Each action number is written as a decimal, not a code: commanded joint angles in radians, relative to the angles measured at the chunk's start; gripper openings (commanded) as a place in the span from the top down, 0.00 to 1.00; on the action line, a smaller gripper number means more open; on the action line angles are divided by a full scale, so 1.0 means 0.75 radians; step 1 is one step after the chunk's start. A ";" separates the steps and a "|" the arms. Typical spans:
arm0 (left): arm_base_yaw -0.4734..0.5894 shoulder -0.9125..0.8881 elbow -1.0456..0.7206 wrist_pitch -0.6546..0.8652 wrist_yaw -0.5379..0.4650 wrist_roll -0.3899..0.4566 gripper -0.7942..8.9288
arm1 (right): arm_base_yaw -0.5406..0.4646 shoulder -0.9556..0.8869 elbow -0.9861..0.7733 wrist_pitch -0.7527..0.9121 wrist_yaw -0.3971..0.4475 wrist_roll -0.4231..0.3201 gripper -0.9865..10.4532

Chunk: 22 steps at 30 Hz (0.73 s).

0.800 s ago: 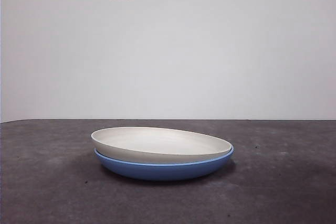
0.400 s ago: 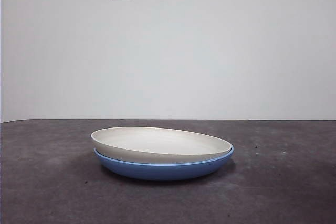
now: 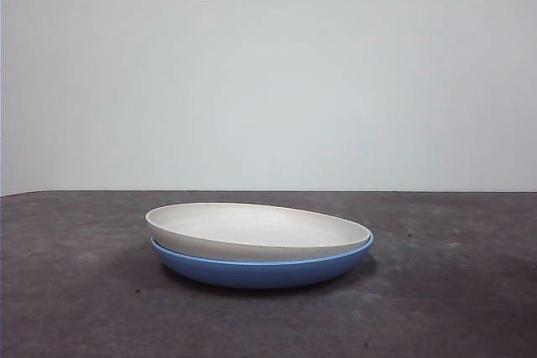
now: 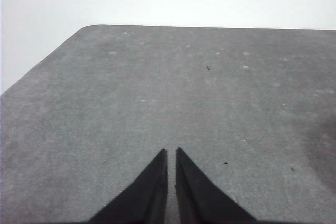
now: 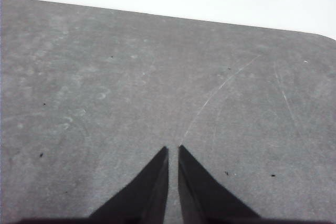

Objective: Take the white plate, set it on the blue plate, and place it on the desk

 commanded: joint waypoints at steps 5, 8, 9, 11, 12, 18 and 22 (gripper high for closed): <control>-0.001 -0.002 -0.028 -0.008 -0.005 -0.004 0.89 | -0.003 -0.004 -0.018 0.015 0.001 -0.010 0.89; -0.001 -0.002 -0.028 -0.008 -0.005 -0.004 0.89 | -0.003 -0.004 -0.019 0.022 0.001 -0.010 0.89; -0.001 -0.002 -0.028 -0.008 -0.005 -0.004 0.89 | -0.003 -0.003 -0.019 0.022 0.001 -0.010 0.89; -0.001 -0.002 -0.028 -0.008 -0.005 -0.003 0.89 | -0.003 -0.004 -0.019 0.022 0.001 -0.010 0.89; -0.001 -0.002 -0.028 -0.008 -0.005 -0.004 0.89 | -0.003 -0.004 -0.020 0.023 0.001 -0.011 0.89; -0.001 -0.002 -0.028 -0.008 -0.005 -0.004 0.89 | -0.003 -0.004 -0.032 0.053 0.001 -0.011 0.89; -0.001 -0.002 -0.028 -0.008 -0.005 -0.003 0.89 | -0.003 -0.004 -0.032 0.053 0.001 -0.011 0.89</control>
